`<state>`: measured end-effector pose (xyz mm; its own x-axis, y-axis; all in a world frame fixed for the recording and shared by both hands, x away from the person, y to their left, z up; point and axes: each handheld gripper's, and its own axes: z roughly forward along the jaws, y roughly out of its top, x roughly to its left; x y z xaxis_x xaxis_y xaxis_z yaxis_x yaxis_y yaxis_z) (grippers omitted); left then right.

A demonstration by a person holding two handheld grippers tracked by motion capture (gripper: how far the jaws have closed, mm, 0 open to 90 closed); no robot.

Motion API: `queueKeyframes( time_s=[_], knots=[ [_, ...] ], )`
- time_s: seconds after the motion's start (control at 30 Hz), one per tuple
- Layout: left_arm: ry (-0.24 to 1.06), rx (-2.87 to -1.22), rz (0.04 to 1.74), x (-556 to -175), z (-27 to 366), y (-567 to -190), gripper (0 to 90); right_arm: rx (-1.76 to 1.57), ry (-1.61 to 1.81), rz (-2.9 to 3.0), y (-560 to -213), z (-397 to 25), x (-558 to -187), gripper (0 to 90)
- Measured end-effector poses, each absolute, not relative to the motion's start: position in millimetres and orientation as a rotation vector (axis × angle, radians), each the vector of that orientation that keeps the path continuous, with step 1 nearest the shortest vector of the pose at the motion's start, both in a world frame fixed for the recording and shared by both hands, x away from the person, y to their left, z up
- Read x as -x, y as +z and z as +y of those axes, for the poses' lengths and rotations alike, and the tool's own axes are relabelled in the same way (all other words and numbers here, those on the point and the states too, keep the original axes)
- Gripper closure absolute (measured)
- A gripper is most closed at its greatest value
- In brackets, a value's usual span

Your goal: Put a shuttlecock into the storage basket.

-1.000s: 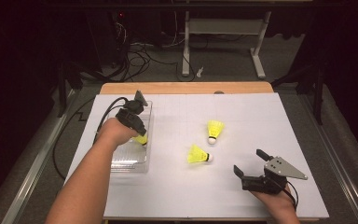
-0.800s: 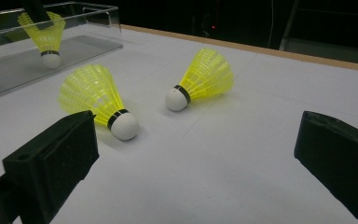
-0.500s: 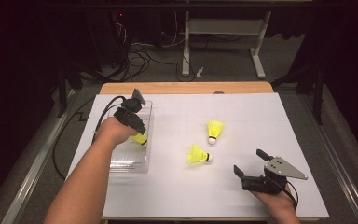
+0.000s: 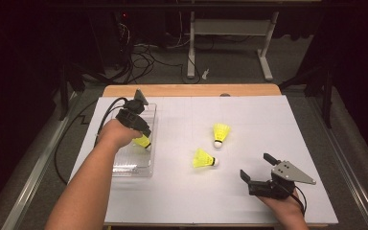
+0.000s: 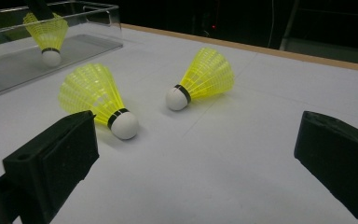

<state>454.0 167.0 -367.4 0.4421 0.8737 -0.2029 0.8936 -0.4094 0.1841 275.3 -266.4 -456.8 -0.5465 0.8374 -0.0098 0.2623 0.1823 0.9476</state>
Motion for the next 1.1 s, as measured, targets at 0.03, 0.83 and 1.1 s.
queueKeyframes(
  time_s=[0.03, 0.83, 1.1],
  knots=[
    [-0.108, -2.426, 1.535, -454, 167, -367, 57.9, -1.026, 1.370, 1.918, -457, -266, -276, 0.3],
    [-0.104, -2.460, 1.546, -453, 156, -357, 3.1, -1.028, 1.366, 1.922, -457, -266, -275, 0.3],
    [-0.108, -2.482, 1.512, -446, 154, -354, 0.9, -1.023, 1.363, 1.928, -457, -265, -275, 0.3]
  ],
)
